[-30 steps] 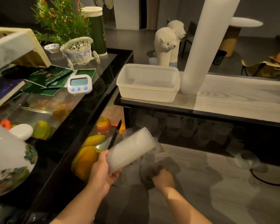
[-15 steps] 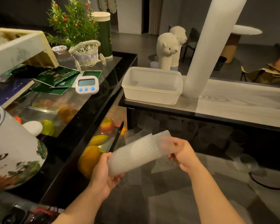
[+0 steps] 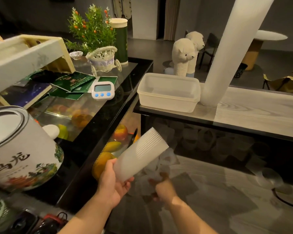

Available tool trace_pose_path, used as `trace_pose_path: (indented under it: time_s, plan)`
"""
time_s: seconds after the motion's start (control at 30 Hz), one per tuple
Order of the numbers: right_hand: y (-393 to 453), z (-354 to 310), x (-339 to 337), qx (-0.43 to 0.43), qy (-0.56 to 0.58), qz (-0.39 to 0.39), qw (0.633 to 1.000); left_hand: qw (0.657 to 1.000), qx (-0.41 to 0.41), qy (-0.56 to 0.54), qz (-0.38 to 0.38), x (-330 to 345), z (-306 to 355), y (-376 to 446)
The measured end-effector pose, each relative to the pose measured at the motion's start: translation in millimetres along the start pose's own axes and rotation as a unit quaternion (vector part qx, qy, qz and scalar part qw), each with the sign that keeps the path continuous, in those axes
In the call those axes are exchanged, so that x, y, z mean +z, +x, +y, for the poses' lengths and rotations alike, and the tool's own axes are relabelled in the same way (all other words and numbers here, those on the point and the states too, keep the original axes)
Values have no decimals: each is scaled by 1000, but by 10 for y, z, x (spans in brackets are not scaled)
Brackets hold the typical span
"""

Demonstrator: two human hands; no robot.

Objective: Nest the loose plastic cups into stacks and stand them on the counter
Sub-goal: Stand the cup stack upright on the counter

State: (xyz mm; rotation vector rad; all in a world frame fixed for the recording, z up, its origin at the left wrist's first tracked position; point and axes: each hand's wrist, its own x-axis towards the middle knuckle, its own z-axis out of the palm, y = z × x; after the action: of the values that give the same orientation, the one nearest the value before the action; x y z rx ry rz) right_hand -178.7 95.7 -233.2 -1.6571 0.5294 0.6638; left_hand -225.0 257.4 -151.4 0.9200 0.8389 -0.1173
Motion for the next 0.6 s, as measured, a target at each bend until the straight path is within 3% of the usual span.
trace_pose_path:
  time_s: [0.1, 0.27, 0.37, 0.47, 0.53, 0.6]
  plan:
    - [78, 209, 13, -5, 26, -56, 998, 1000, -3, 0, 1, -28, -7, 5]
    - [154, 19, -384, -94, 15, 76, 993, 1000, 6, 15, 6, -47, -41, -9]
    - [-87, -319, -806, -175, 198, 179, 948, 1000, 9, 22, 12, -62, -62, 5]
    - [-435, -714, -1092, -273, 278, 148, 909, 999, 12, 28, 10, -32, -98, 13]
    - [-644, -904, -1115, -322, 221, 108, 914, 999, 17, 34, 6, 12, -127, 4]
    - [-777, -1009, -1046, -356, 95, 103, 924, 999, 20, 36, -1, 57, -155, -6]
